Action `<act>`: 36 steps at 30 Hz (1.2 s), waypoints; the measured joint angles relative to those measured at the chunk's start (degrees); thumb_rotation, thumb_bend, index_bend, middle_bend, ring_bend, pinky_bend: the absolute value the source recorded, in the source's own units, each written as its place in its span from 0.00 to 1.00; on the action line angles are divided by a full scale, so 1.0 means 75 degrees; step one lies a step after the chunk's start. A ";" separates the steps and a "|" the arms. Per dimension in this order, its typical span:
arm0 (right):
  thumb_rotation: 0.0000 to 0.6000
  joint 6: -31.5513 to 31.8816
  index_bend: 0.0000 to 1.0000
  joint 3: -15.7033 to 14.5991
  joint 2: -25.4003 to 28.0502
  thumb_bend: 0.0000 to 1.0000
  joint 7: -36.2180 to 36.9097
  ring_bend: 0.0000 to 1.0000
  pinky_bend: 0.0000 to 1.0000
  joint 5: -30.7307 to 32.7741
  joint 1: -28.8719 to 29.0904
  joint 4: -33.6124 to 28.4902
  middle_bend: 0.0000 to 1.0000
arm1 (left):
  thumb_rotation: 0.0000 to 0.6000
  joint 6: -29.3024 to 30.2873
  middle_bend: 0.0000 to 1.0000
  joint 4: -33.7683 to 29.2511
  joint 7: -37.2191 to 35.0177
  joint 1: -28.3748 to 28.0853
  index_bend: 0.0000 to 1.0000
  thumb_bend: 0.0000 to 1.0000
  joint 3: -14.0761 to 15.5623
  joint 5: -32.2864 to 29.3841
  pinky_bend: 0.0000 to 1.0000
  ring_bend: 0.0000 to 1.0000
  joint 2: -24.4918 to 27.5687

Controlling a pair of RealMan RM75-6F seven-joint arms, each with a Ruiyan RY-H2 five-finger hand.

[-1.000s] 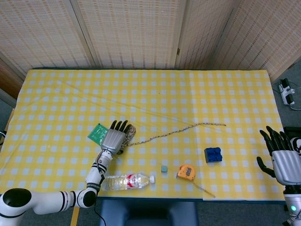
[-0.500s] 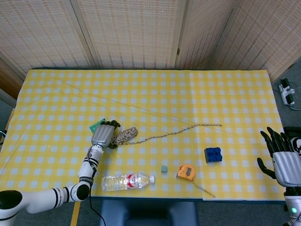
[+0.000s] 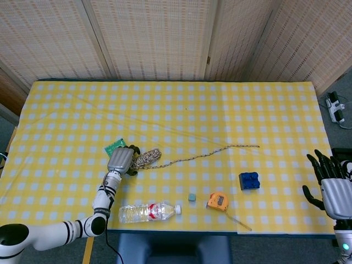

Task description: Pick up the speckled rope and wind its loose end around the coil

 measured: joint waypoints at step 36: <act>1.00 -0.0213 0.00 0.0042 0.0177 0.42 -0.0040 0.09 0.00 -0.0139 0.0193 -0.0227 0.03 | 1.00 0.0058 0.68 0.0547 -0.3753 0.0607 0.74 0.72 0.0047 0.2751 0.76 0.69 0.0150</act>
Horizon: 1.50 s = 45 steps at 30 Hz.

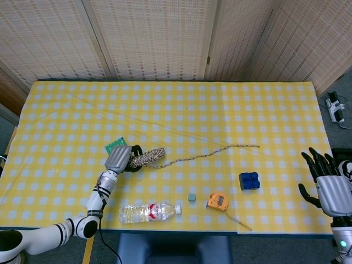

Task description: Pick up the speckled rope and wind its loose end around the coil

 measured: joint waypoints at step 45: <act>1.00 -0.5125 0.41 0.1057 -0.3617 0.42 -0.1048 0.20 0.20 0.2579 0.4732 0.3207 0.23 | 1.00 0.0164 0.69 -0.2530 -0.1116 0.0428 0.74 0.72 0.0144 0.0997 0.76 0.69 0.1568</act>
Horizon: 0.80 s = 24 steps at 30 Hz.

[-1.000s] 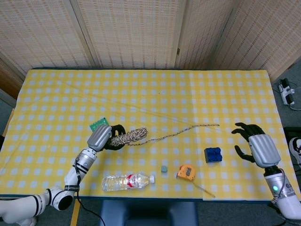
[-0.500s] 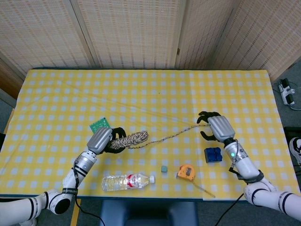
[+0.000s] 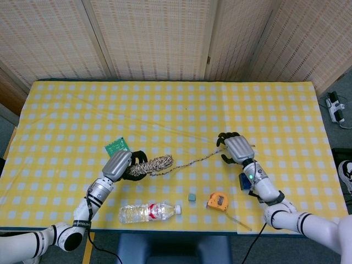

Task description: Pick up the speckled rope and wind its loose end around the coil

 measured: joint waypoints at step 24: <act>1.00 -0.0545 0.44 -0.0166 -0.1324 0.42 -0.0530 0.20 0.20 0.0325 0.0660 0.1672 0.24 | 1.00 -0.0116 0.69 0.0101 -0.0200 0.0064 0.74 0.72 0.0039 -0.0030 0.76 0.69 0.0022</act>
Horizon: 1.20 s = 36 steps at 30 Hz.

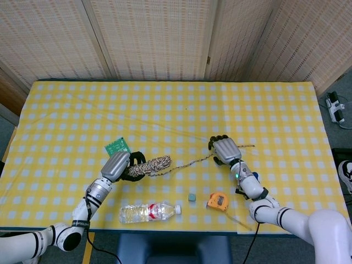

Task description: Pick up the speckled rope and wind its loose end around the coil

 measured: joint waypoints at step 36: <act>1.00 0.0052 0.50 0.0044 -0.0619 0.42 0.0211 0.20 0.20 -0.0202 0.0133 0.0820 0.24 | 1.00 -0.0140 0.69 0.0186 -0.0178 0.0026 0.74 0.72 -0.0005 -0.0030 0.76 0.69 -0.0025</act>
